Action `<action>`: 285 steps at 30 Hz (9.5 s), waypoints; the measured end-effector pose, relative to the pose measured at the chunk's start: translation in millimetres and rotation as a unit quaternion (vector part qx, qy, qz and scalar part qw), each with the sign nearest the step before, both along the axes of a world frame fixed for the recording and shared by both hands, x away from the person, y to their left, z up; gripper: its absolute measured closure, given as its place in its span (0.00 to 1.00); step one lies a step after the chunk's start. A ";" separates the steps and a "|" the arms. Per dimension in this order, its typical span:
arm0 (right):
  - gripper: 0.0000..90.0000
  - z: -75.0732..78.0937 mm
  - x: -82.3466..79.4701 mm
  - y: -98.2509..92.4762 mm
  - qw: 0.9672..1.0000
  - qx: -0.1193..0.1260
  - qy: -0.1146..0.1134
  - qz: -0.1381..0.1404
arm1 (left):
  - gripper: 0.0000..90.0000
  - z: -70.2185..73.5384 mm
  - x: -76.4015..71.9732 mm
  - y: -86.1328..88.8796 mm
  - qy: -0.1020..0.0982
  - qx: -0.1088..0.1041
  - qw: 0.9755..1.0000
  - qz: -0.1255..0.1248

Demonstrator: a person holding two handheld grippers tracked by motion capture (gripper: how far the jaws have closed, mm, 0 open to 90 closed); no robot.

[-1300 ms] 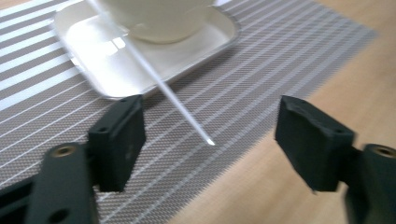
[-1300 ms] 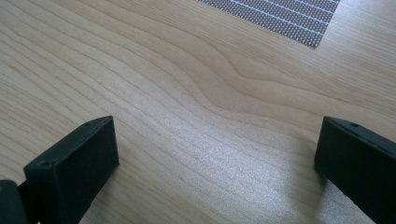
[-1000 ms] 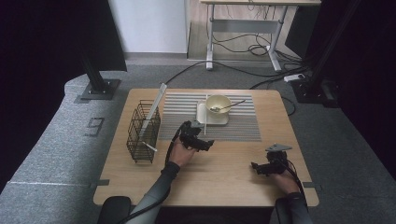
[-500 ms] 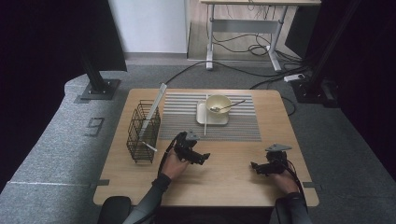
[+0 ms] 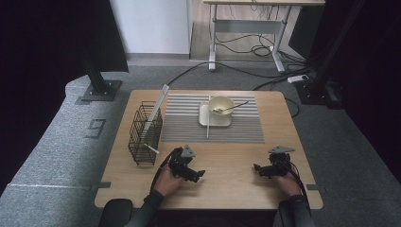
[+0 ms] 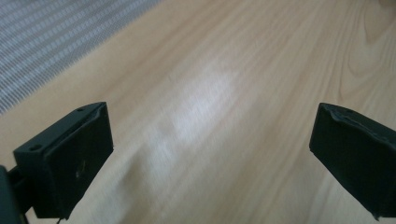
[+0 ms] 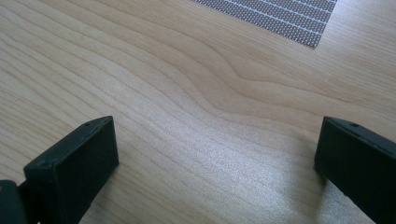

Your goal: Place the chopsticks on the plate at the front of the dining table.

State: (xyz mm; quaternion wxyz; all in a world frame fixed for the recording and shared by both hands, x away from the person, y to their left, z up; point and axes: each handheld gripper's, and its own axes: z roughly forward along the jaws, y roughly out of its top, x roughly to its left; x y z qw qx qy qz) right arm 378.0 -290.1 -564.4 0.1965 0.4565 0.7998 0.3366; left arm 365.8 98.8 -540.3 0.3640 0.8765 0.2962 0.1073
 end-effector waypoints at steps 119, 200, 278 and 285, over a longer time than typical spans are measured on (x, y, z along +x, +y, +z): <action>0.13 174.3 20.1 332.0 0.938 -0.004 -0.031 0.346 | 0.00 -18.8 -36.2 9.5 0.009 0.029 0.999 0.020; 0.92 242.9 29.2 262.6 0.933 0.091 -0.074 0.340 | 0.00 -18.9 -32.2 7.9 0.008 0.029 0.999 0.017; 0.90 197.4 7.1 142.4 0.948 0.128 -0.048 0.287 | 0.91 38.2 -1.2 2.8 -0.128 -0.021 0.991 -0.023; 0.80 193.6 22.6 136.2 0.959 0.122 -0.052 0.250 | 0.95 37.3 -6.3 -1.2 -0.126 -0.027 0.991 -0.045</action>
